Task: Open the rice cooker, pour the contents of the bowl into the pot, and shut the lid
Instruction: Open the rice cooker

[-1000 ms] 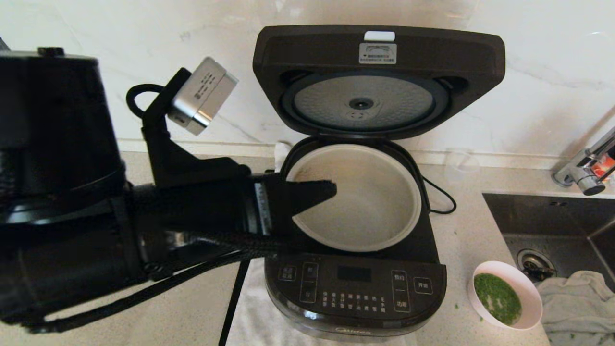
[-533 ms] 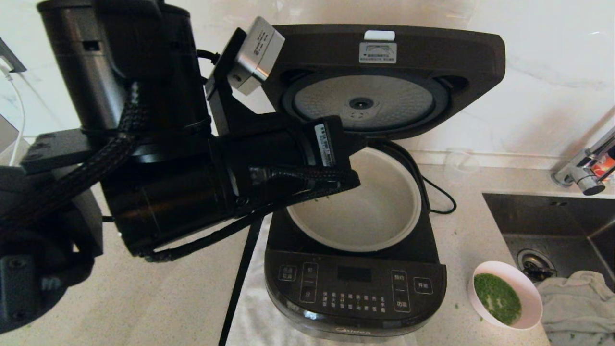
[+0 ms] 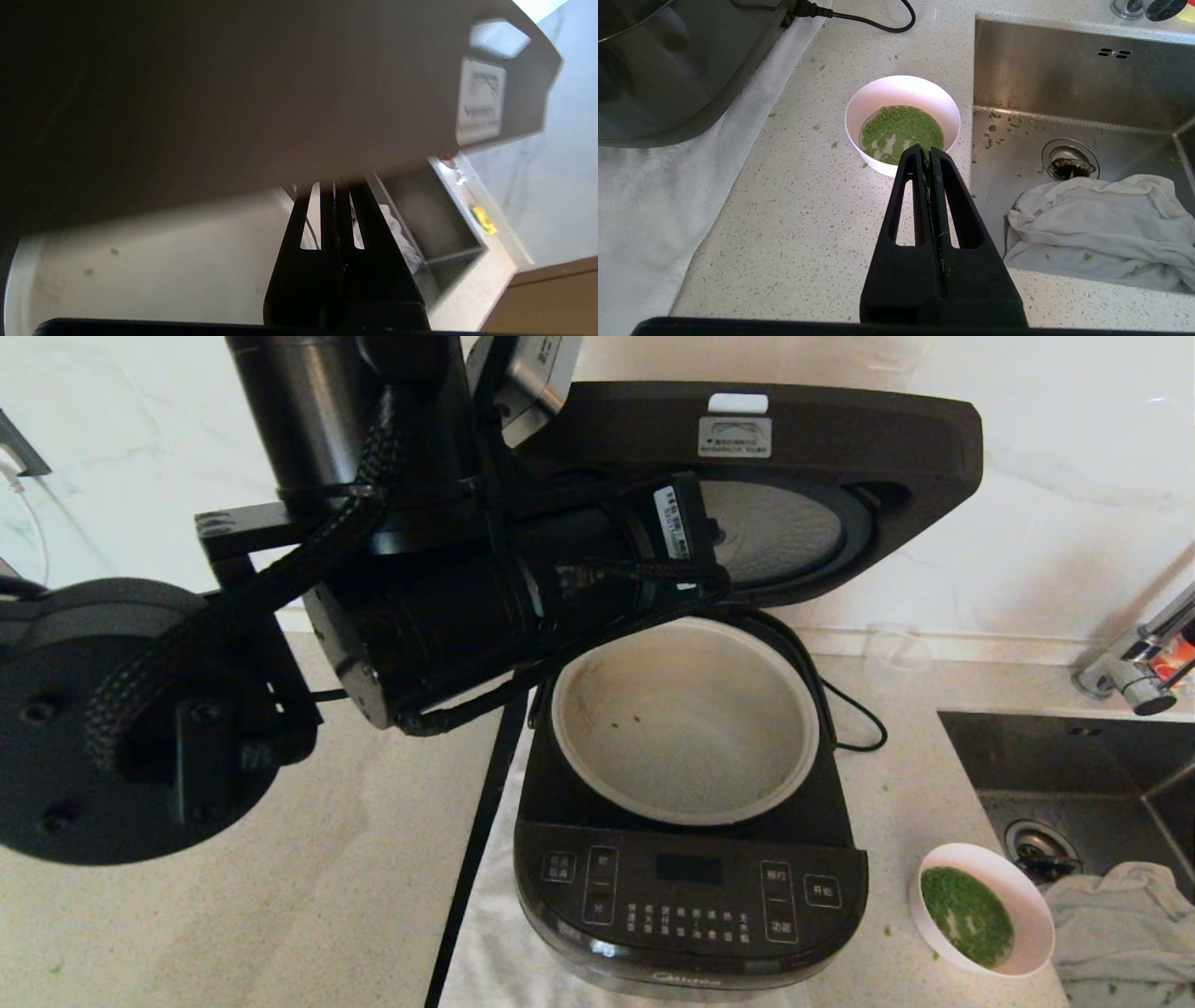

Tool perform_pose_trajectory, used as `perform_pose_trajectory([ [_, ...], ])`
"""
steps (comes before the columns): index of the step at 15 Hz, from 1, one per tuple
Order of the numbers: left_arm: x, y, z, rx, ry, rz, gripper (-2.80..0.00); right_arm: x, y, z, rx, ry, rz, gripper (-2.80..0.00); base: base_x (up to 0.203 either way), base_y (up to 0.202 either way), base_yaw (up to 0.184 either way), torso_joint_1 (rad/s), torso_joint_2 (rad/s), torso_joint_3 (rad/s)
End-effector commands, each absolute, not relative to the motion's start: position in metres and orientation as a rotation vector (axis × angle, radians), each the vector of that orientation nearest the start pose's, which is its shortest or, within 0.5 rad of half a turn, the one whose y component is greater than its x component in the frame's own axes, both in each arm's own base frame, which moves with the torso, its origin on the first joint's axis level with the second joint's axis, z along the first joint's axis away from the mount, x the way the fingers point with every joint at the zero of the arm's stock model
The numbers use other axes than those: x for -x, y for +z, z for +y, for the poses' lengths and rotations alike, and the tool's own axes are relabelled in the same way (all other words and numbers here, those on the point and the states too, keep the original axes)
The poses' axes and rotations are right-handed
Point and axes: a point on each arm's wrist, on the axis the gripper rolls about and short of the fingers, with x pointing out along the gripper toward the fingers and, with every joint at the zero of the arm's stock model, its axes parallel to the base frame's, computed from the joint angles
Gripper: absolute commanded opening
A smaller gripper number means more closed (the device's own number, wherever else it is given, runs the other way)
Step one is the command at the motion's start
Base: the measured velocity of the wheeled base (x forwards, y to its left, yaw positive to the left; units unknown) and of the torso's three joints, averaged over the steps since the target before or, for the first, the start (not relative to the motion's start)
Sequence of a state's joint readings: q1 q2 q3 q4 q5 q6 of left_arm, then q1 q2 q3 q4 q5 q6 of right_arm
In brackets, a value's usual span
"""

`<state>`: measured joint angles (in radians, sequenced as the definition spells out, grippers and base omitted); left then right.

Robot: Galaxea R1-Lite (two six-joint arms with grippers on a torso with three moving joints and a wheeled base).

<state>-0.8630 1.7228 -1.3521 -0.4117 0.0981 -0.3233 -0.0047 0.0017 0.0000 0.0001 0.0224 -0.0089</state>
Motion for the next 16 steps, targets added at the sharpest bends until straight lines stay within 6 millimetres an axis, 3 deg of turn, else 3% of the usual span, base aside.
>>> perform_pose_trajectory([
  [1, -0.227, 0.307, -0.261, 0.319, -0.761, 0.080, -2.80, 0.023, 0.076, 0.001, 0.009, 0.018, 0.003, -2.80, 0.000, 0.000, 0.000, 0.000, 0.00, 0.000],
  [12, -0.259, 0.322, -0.267, 0.284, -0.694, -0.017, -2.80, 0.023, 0.076, 0.001, 0.009, 0.018, 0.003, -2.80, 0.000, 0.000, 0.000, 0.000, 0.00, 0.000],
  [16, -0.264, 0.336, -0.263, 0.291, -0.683, -0.069, -2.80, 0.023, 0.076, 0.001, 0.009, 0.018, 0.003, -2.80, 0.000, 0.000, 0.000, 0.000, 0.00, 0.000],
])
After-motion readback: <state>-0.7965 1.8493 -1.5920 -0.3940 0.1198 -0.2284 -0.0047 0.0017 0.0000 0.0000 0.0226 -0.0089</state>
